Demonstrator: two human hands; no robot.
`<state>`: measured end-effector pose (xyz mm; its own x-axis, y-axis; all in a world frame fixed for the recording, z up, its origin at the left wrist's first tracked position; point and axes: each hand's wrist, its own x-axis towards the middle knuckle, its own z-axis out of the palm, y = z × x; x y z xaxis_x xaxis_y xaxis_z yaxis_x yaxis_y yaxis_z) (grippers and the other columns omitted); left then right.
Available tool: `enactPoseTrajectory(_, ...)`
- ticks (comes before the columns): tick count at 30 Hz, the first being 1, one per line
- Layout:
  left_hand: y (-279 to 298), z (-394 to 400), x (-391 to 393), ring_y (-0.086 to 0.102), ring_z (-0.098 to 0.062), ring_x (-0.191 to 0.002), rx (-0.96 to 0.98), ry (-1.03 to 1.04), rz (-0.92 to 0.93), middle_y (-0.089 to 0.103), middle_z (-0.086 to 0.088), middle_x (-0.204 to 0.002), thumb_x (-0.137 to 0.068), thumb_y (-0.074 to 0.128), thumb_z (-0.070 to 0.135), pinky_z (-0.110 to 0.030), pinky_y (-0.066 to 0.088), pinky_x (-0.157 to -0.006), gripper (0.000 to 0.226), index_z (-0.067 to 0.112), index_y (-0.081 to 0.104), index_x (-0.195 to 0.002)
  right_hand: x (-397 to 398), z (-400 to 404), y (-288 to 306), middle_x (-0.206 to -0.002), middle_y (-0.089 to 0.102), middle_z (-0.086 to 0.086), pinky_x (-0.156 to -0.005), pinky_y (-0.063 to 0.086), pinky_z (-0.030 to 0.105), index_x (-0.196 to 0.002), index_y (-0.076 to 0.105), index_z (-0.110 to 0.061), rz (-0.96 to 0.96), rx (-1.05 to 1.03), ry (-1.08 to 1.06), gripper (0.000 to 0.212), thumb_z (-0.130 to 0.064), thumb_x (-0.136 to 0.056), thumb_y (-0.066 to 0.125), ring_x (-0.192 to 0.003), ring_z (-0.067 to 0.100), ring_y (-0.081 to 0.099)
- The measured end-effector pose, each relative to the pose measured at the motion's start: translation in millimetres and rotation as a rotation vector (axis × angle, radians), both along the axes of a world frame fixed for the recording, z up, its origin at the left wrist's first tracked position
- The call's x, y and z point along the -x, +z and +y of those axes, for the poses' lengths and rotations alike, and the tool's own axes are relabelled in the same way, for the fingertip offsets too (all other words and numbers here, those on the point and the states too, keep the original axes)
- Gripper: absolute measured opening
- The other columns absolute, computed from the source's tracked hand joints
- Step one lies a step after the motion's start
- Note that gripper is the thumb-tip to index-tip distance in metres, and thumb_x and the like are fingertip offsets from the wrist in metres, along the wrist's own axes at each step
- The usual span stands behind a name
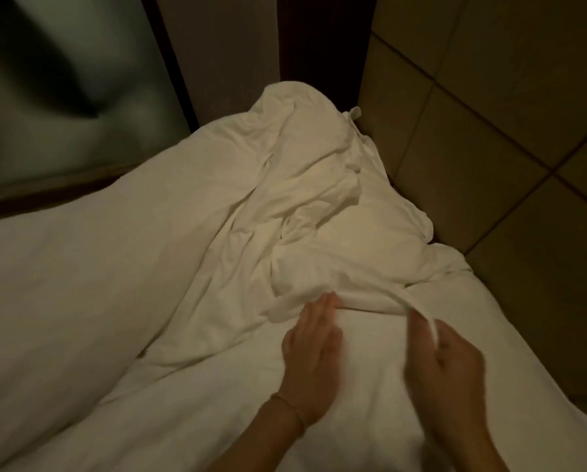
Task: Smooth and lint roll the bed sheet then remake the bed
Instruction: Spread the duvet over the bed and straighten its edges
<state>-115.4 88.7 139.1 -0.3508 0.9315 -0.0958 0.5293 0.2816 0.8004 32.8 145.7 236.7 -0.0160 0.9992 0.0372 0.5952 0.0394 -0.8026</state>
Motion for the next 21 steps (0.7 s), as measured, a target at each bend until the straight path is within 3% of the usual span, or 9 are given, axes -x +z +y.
enactPoseTrajectory(3, 2.1, -4.8, -58.5, -0.014, 0.004, -0.149, 0.023, -0.192, 0.056, -0.012, 0.031, -0.16, -0.082, -0.014, 0.08, -0.029, -0.005, -0.119, 0.074, 0.057, 0.001, -0.151, -52.6, -5.4, -4.6, -0.059, 0.054, 0.007, -0.061, 0.044, 0.04, -0.063, 0.049, -0.012, -0.103, 0.073, -0.068, 0.046, -0.041, -0.098, 0.046, -0.061, 0.031, 0.053)
enactPoseTrajectory(6, -37.7, -17.0, -93.4, -0.015, -0.013, -0.153, 0.319, -0.242, 0.11, -0.026, 0.028, -0.151, -0.071, -0.019, 0.077, -0.041, -0.005, -0.122, 0.092, 0.046, -0.003, -0.156, -85.8, -13.4, -45.7, -0.106, 0.063, 0.012, -0.089, 0.048, 0.043, -0.107, 0.058, -0.012, -0.246, 0.433, 0.031, 0.059, -0.066, -0.09, 0.042, -0.1, 0.033, 0.059)
enactPoseTrajectory(8, -50.2, -23.0, -100.5, -0.012, -0.016, -0.154, 0.352, -0.186, 0.158, -0.02, 0.022, -0.159, -0.073, -0.019, 0.074, -0.041, -0.003, -0.122, 0.092, 0.043, 0.001, -0.158, -122.7, -25.6, -60.9, -0.132, 0.056, 0.007, -0.102, 0.04, 0.043, -0.136, 0.047, -0.02, -0.339, 0.554, 0.081, 0.092, -0.087, -0.073, 0.04, -0.119, 0.03, 0.051)
enactPoseTrajectory(12, -49.6, -46.5, -106.5, 0.009, -0.018, -0.154, 0.26, -0.081, 0.097, 0.014, 0.011, -0.166, -0.09, 0.003, 0.073, -0.042, 0.012, -0.125, 0.077, 0.038, 0.021, -0.157, -206.4, -80.4, -54.3, -0.149, 0.038, -0.013, -0.112, 0.029, 0.039, -0.148, 0.021, -0.047, -0.456, 0.73, 0.205, 0.129, -0.105, -0.034, 0.041, -0.136, 0.021, 0.037)
enactPoseTrajectory(14, -41.7, -61.6, -116.4, 0.012, -0.014, -0.153, 0.254, -0.106, 0.04, 0.015, 0.013, -0.164, -0.092, 0.011, 0.07, -0.04, 0.012, -0.125, 0.073, 0.039, 0.022, -0.157, -222.4, -113.0, -52.9, -0.137, 0.039, -0.018, -0.108, 0.032, 0.031, -0.141, 0.013, -0.057, -0.57, 0.76, 0.27, 0.118, -0.097, -0.038, 0.054, -0.133, 0.017, 0.04)
enactPoseTrajectory(15, -36.7, -70.2, -123.3, 0.012, -0.013, -0.152, 0.247, -0.112, 0.02, 0.016, 0.013, -0.164, -0.091, 0.011, 0.071, -0.04, 0.012, -0.125, 0.074, 0.038, 0.021, -0.157, -222.2, -124.7, -53.0, -0.128, 0.047, -0.016, -0.103, 0.038, 0.03, -0.133, 0.025, -0.057, -0.568, 0.768, 0.233, 0.103, -0.092, -0.043, 0.058, -0.124, 0.016, 0.048)
enactPoseTrajectory(17, -27.5, -87.6, -137.9, 0.014, -0.013, -0.152, 0.212, -0.103, 0.013, 0.017, 0.012, -0.164, -0.086, 0.005, 0.076, -0.041, 0.013, -0.124, 0.082, 0.037, 0.019, -0.157, -219.8, -143.0, -51.8, -0.104, 0.068, -0.005, -0.091, 0.049, 0.036, -0.101, 0.06, -0.034, -0.38, 0.694, 0.021, 0.064, -0.079, -0.055, 0.065, -0.095, 0.017, 0.063)
enactPoseTrajectory(19, -20.0, -103.7, -148.5, 0.012, -0.013, -0.153, 0.221, -0.079, 0.036, 0.014, 0.012, -0.165, -0.079, -0.004, 0.081, -0.041, 0.011, -0.124, 0.092, 0.036, 0.015, -0.158, -228.7, -157.5, -40.9, -0.08, 0.07, 0.0, -0.082, 0.052, 0.04, -0.08, 0.067, -0.015, -0.214, 0.578, -0.125, 0.045, -0.059, -0.072, 0.071, -0.076, 0.018, 0.062)
enactPoseTrajectory(21, -13.8, -125.0, -158.0, 0.005, -0.011, -0.153, 0.271, -0.091, 0.079, 0.008, 0.015, -0.166, -0.08, -0.007, 0.077, -0.041, 0.003, -0.125, 0.09, 0.037, 0.009, -0.159, -249.0, -170.3, -21.9, -0.076, 0.068, 0.005, -0.077, 0.046, 0.037, -0.079, 0.067, -0.01, -0.2, 0.525, -0.202, 0.031, -0.04, -0.082, 0.073, -0.071, 0.021, 0.057)
